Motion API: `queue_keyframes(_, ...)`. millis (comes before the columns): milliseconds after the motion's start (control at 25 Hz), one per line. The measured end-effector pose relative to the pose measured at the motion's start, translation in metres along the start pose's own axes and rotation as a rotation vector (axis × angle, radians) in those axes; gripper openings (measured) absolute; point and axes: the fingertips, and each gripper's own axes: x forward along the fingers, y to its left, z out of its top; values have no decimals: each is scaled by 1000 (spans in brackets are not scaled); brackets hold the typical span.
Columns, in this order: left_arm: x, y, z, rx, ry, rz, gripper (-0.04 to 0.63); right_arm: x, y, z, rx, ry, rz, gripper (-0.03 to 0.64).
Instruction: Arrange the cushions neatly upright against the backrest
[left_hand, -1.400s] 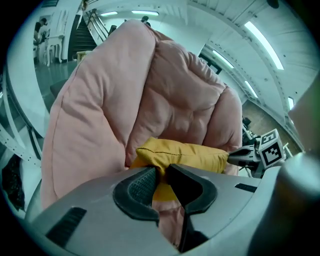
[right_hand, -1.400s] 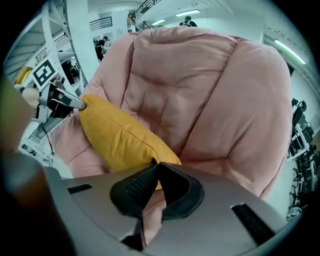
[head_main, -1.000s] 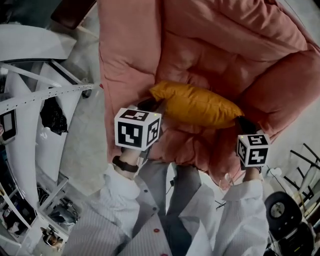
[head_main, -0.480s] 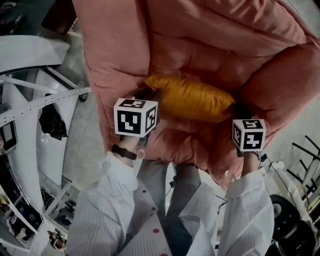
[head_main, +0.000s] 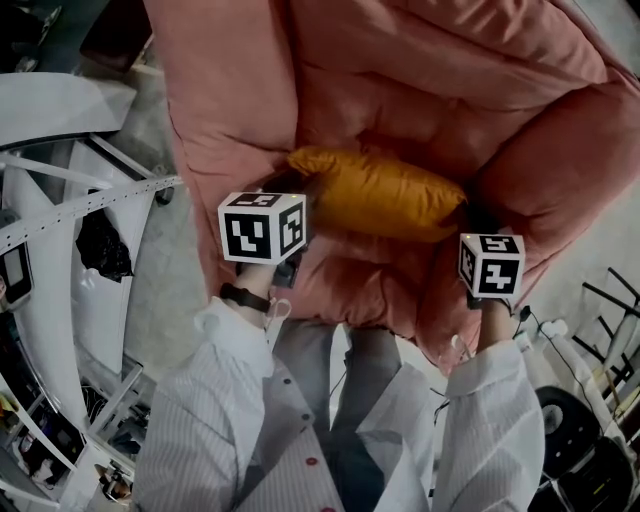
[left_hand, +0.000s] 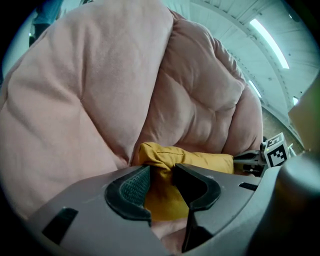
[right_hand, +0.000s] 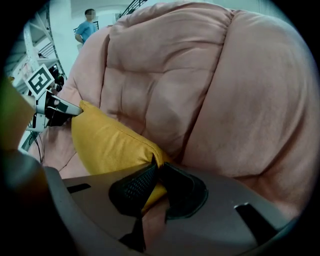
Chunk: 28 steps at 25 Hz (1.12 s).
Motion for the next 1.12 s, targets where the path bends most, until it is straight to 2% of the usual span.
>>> queue_keyframes(160,-12,3,0,-52,-24,19,193,-12,1,-2,7,-16,-19,26)
queue_keyframes(240,-19,8,2,-42,-32,36,263,-19,3,-2,-12,-17,-35,26)
queue_keyframes(400,-37,13,2,-19,-61,28,267,-35,14,-2,-59,-35,-82,53)
queue_keyframes(440,-42,14,2,-13,-69,26,266,-40,17,-2,-46,-47,-85,71)
queue_keyframes(640,-68,10,3,28,-98,13,265,-65,35,0,30,-98,-74,75)
queue_keyframes(800,-20,9,-43,97,-99,27,265,-2,47,-52,100,-146,-2,76)
queue_keyframes(880,-8,6,-55,129,-111,29,265,16,54,-64,135,-183,27,75)
queue_keyframes(1120,-63,-39,-25,181,-195,-56,261,-58,70,-15,282,-387,102,75)
